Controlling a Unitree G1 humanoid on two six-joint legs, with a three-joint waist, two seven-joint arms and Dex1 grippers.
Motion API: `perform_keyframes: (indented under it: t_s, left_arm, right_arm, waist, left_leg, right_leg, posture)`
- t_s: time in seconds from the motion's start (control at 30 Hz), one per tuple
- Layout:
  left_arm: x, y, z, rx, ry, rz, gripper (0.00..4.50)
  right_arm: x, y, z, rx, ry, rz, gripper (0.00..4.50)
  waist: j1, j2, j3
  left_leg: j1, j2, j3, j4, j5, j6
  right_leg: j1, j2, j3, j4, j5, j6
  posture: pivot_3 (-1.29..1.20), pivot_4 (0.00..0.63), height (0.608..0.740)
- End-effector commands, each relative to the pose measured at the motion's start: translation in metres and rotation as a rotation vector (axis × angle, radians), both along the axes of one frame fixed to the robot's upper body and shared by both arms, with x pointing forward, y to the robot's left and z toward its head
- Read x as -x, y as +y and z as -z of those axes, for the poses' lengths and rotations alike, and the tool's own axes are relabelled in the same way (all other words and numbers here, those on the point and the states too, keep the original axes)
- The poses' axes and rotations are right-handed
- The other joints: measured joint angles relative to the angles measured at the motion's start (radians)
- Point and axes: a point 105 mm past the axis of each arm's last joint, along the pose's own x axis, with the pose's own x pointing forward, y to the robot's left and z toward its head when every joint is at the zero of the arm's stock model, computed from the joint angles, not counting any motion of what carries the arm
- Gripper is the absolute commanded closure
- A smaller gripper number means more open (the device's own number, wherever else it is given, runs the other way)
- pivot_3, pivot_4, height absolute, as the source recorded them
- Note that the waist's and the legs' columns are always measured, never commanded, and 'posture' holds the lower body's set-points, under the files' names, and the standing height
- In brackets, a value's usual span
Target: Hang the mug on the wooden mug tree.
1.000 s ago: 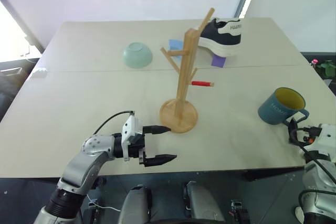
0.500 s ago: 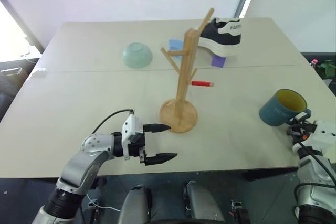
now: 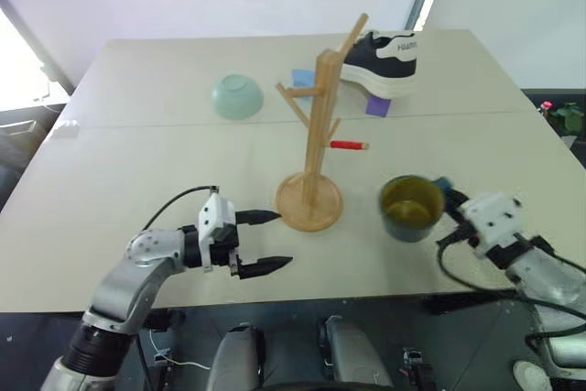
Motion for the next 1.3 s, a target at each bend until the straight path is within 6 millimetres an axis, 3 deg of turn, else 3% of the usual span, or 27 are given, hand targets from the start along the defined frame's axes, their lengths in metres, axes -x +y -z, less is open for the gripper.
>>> perform_keyframes:
  t_s: [0.03, 0.23, 0.77, 0.93, 1.3]
  left_arm:
    - [-0.007, 0.006, -0.015, 0.016, -0.063, -0.01, 0.0]
    - [-0.012, 0.009, -0.028, 0.048, -0.083, -0.034, 0.0]
    - [-0.013, 0.012, -0.069, 0.154, -0.095, -0.014, 0.0]
    - [-0.012, 0.011, -0.086, 0.174, -0.115, 0.01, 0.0]
    - [-0.007, 0.009, -0.101, 0.19, -0.14, 0.016, 0.0]
  right_arm:
    - [0.006, 0.036, -0.029, 0.055, -0.072, -0.16, 4.44]
    - [0.003, 0.053, -0.056, 0.082, -0.125, -0.234, 4.44]
    - [0.001, 0.073, -0.089, 0.082, -0.19, -0.299, 4.44]
    - [-0.007, 0.08, -0.093, 0.088, -0.188, -0.31, 4.44]
    - [-0.021, 0.085, -0.086, 0.106, -0.141, -0.3, 4.44]
  waist:
    - [0.003, -0.002, 0.001]
    - [0.007, -0.004, 0.002]
    - [0.004, -0.004, 0.002]
    - [0.004, -0.004, 0.002]
    - [0.005, -0.004, 0.002]
  left_leg:
    - [0.0, 0.0, -0.001, 0.0, 0.0, 0.0]
    - [-0.003, 0.0, -0.001, 0.003, 0.0, 0.0]
    - [-0.002, 0.0, -0.001, 0.004, 0.0, 0.0]
    - [-0.002, -0.001, -0.001, 0.004, 0.0, 0.0]
    - [-0.002, -0.001, -0.001, 0.004, 0.0, 0.0]
  right_leg:
    - [0.0, 0.0, -0.001, 0.0, 0.0, 0.0]
    - [0.001, -0.003, -0.001, -0.001, 0.0, 0.0]
    - [0.002, -0.001, -0.001, 0.0, 0.0, 0.0]
    - [0.002, -0.001, -0.001, 0.0, 0.0, 0.0]
    - [0.002, -0.001, -0.001, 0.0, 0.0, 0.0]
  posture:
    - [0.0, 0.15, 0.74]
    - [0.0, 0.15, 0.74]
    - [0.0, 0.15, 0.74]
    - [0.0, 0.15, 0.74]
    - [0.0, 0.15, 0.74]
